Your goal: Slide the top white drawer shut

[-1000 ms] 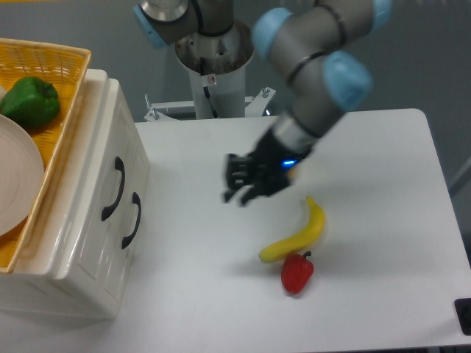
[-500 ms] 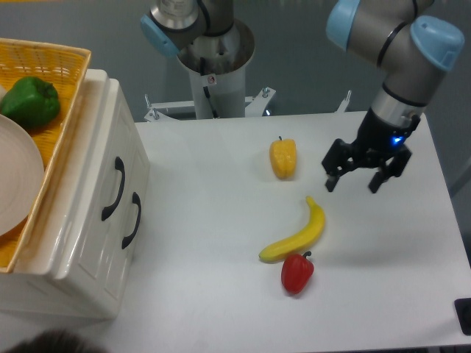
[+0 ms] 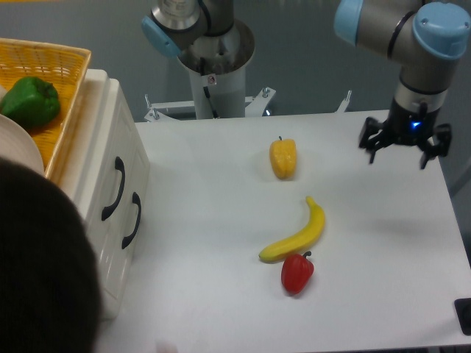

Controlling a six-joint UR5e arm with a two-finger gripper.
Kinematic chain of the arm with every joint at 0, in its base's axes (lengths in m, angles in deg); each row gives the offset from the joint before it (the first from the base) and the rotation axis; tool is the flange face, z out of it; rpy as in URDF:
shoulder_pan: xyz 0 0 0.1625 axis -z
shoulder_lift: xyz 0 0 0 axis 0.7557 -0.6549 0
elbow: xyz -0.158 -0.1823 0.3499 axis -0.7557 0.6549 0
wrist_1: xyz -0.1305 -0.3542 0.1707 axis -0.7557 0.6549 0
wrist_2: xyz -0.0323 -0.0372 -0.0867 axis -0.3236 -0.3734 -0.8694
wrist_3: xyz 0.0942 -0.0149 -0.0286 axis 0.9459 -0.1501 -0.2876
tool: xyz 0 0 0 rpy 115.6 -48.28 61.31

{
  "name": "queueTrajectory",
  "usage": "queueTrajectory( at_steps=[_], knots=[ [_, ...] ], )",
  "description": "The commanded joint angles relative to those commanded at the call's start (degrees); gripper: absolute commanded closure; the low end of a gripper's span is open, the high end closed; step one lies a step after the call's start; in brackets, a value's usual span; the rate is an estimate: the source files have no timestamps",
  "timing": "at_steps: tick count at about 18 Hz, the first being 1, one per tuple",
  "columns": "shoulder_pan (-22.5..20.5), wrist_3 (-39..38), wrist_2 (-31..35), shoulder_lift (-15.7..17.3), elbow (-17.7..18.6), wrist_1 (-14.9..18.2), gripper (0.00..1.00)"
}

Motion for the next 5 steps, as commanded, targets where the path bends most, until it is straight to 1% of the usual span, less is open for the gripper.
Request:
queueTrajectory(
  at_steps=[4,5],
  knots=[
    [-7.2,11.4,-0.4,-0.5,0.0,0.3,0.00],
    [-8.4,12.6,-0.4,-0.8,-0.2,0.4,0.00]
  ],
)
